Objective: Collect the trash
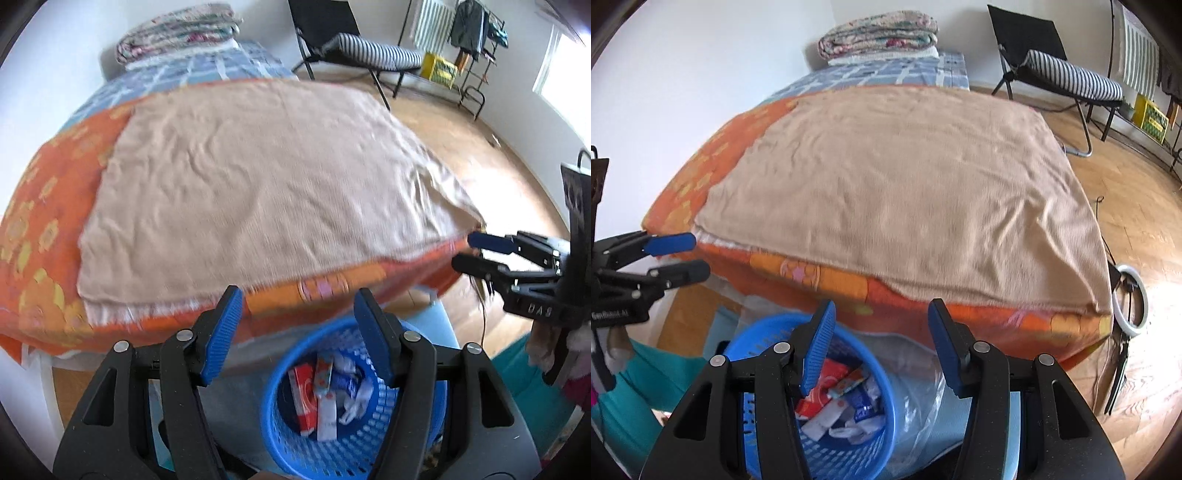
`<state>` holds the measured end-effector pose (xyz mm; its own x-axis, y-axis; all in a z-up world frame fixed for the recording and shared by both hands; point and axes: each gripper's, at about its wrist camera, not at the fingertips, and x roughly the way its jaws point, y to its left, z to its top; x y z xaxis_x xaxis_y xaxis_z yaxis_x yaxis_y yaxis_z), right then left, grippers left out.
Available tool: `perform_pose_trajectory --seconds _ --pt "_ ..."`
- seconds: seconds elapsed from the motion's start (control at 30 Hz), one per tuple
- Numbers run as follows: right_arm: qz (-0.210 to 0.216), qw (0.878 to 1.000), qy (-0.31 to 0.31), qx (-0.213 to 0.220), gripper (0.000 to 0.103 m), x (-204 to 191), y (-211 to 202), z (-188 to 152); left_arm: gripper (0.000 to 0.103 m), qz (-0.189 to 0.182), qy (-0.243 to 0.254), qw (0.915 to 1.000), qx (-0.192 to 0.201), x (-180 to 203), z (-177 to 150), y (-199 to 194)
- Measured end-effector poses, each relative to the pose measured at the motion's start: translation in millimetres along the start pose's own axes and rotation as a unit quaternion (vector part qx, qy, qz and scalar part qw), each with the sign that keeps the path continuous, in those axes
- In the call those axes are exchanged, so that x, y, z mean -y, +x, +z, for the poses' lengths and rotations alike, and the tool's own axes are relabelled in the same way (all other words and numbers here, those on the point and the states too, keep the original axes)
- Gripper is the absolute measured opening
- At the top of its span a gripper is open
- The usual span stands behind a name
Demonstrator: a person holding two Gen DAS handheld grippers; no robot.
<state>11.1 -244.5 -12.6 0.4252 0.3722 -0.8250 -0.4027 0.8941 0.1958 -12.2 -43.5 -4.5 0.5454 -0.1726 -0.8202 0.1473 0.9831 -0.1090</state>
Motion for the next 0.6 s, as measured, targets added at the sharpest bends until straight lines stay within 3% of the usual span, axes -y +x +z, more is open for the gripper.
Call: perform_pose_trajectory --seconds 0.13,0.27,0.4,0.6 --pt "0.003 1.0 0.001 0.015 0.052 0.1 -2.7 15.1 0.076 0.005 -0.006 0.9994 0.033 -4.5 23.3 -11.7" --pt "0.008 0.999 -0.003 0.038 0.063 0.5 -7.8 31.0 0.077 0.006 -0.008 0.9984 0.055 -6.5 42.7 -19.2" --pt "0.01 0.998 -0.006 0.057 0.063 0.4 -11.7 47.0 0.084 0.007 -0.016 0.9972 0.073 -10.8 57.0 -21.7" --pt "0.012 0.997 -0.006 0.072 0.066 3.4 -8.4 70.1 0.084 0.017 -0.041 0.9948 0.092 -22.2 70.4 -19.3"
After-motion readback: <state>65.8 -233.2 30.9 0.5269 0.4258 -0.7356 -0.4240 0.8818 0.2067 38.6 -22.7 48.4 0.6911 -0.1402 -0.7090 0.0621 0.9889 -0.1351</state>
